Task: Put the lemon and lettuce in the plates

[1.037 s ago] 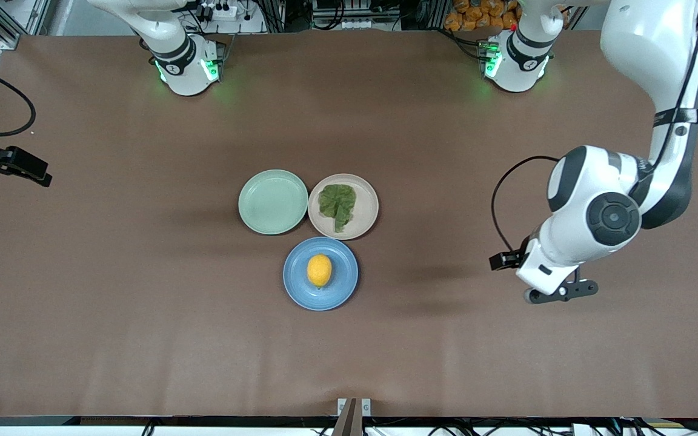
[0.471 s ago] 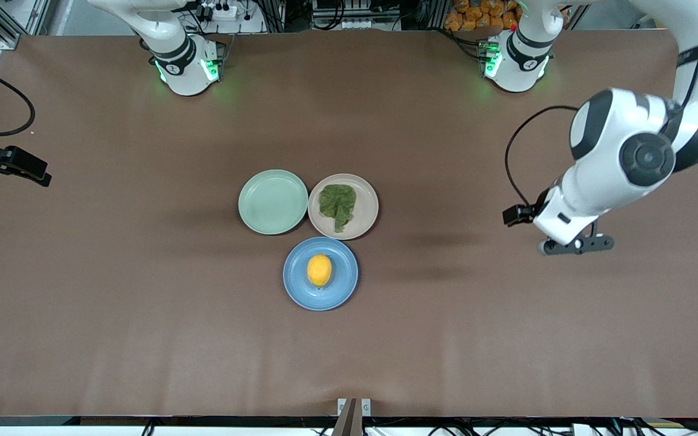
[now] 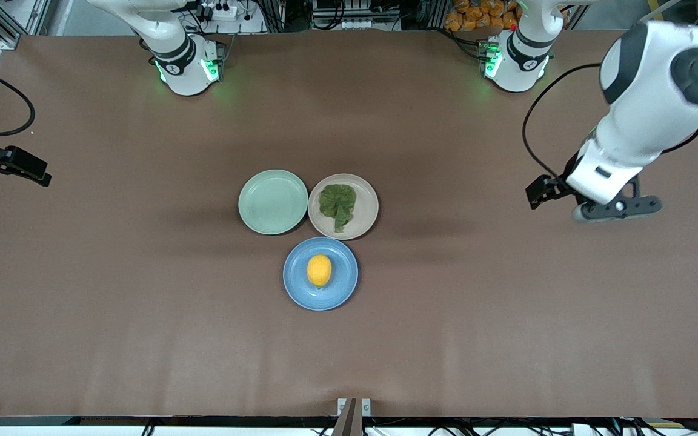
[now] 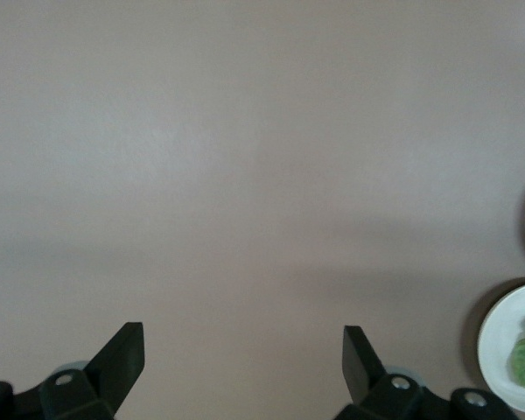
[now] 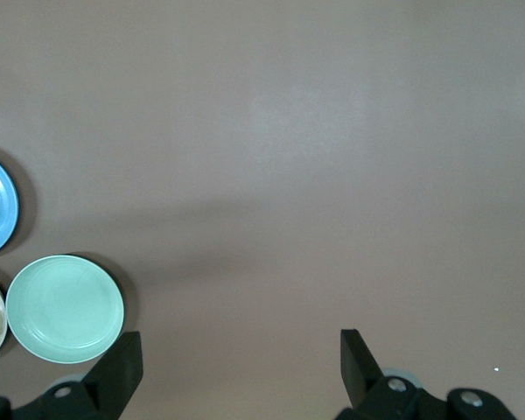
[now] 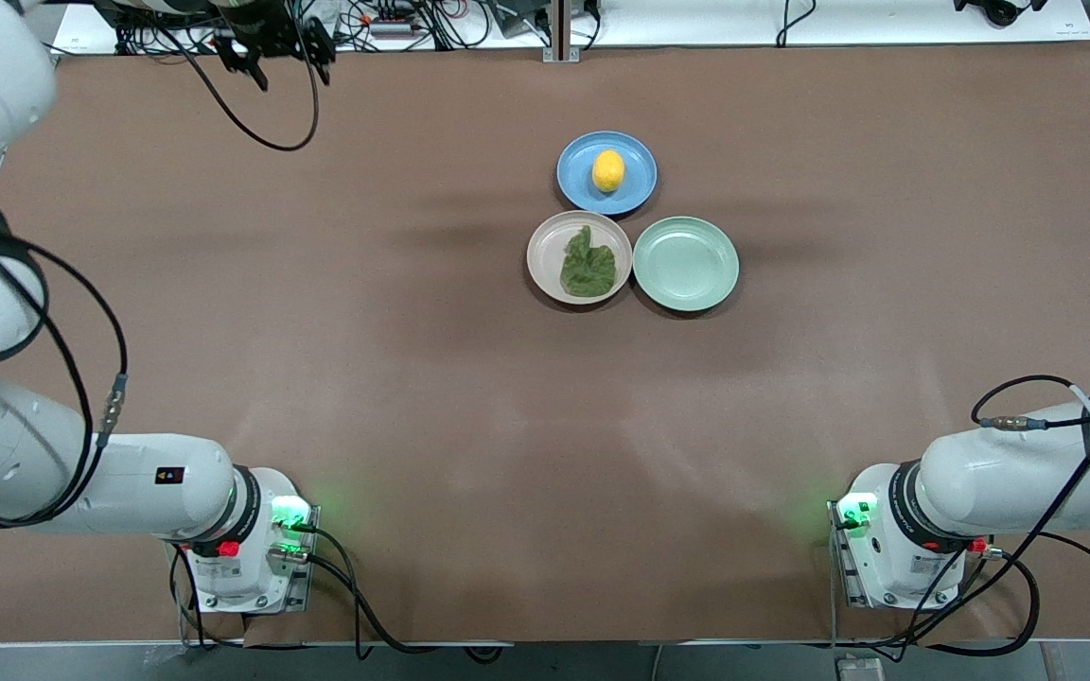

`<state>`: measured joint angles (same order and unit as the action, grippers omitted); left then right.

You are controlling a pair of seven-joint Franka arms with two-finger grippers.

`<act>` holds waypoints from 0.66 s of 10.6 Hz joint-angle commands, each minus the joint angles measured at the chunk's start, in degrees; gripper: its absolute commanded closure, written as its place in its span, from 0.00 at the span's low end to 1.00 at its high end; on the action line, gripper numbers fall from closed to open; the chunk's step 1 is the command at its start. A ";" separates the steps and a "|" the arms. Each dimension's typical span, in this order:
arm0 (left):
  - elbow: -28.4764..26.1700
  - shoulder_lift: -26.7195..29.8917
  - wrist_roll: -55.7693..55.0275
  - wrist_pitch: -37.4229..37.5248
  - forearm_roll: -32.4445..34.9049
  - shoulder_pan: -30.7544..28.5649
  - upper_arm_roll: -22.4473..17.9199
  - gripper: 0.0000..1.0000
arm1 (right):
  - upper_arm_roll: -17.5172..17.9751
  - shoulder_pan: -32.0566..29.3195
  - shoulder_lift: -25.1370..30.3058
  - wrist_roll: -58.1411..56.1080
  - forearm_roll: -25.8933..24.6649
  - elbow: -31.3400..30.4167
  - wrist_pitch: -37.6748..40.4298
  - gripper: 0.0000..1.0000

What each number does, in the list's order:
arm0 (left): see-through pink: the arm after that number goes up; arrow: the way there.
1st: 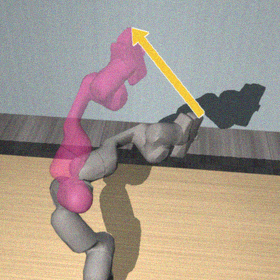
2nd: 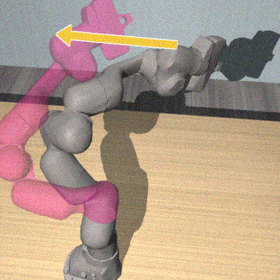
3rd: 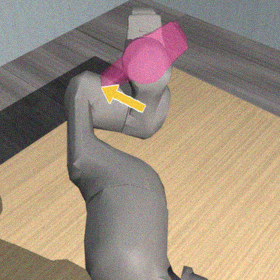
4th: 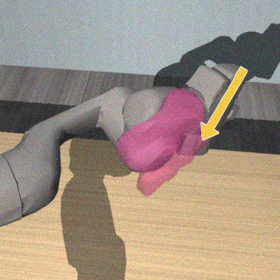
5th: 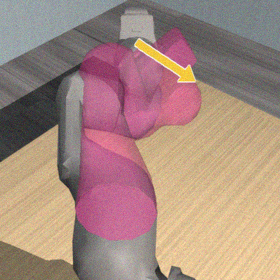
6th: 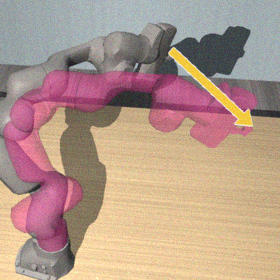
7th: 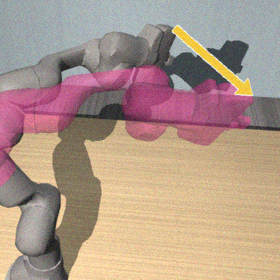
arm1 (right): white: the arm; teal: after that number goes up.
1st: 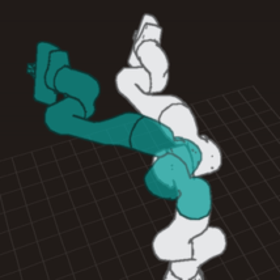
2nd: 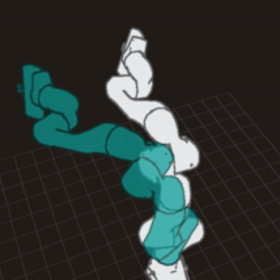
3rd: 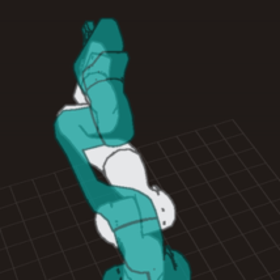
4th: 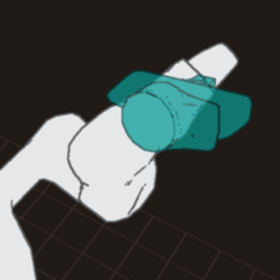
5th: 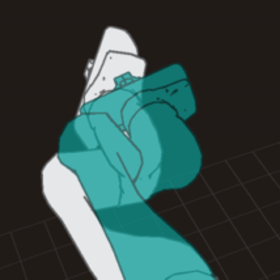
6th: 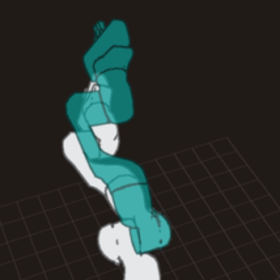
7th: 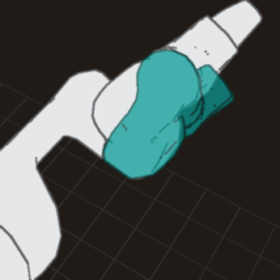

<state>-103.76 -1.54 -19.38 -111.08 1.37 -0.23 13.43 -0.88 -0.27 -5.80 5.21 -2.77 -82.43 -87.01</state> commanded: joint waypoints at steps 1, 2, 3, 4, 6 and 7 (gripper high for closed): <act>0.22 3.73 2.15 -0.37 -0.93 0.67 -0.77 0.00 | 0.62 -0.87 0.79 -0.55 -0.39 -0.37 0.44 0.00; 0.31 4.96 2.94 0.68 -0.75 0.75 -0.77 0.00 | 0.71 -0.87 0.88 -0.55 -0.39 -0.45 0.44 0.00; 0.83 5.93 5.21 3.38 -0.66 0.84 -0.86 0.00 | 0.71 -0.87 1.14 -0.55 -0.39 -0.45 0.44 0.00; 3.18 5.94 7.06 7.24 -0.66 0.93 -0.95 0.00 | 0.71 -0.87 1.40 -0.55 -0.39 -0.54 0.44 0.00; 6.36 5.85 9.70 11.57 -1.10 0.93 -1.03 0.00 | 0.71 -1.31 1.84 -0.90 -0.39 -0.80 0.52 0.00; 8.11 5.76 9.98 14.02 -1.02 0.84 -1.03 0.00 | 0.71 -1.40 2.11 -1.95 -0.39 -0.81 1.13 0.00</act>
<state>-98.57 4.31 -11.42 -100.75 1.37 0.11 13.10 -0.88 -0.56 -5.37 4.88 -2.77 -82.41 -86.77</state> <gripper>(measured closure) 0.000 0.000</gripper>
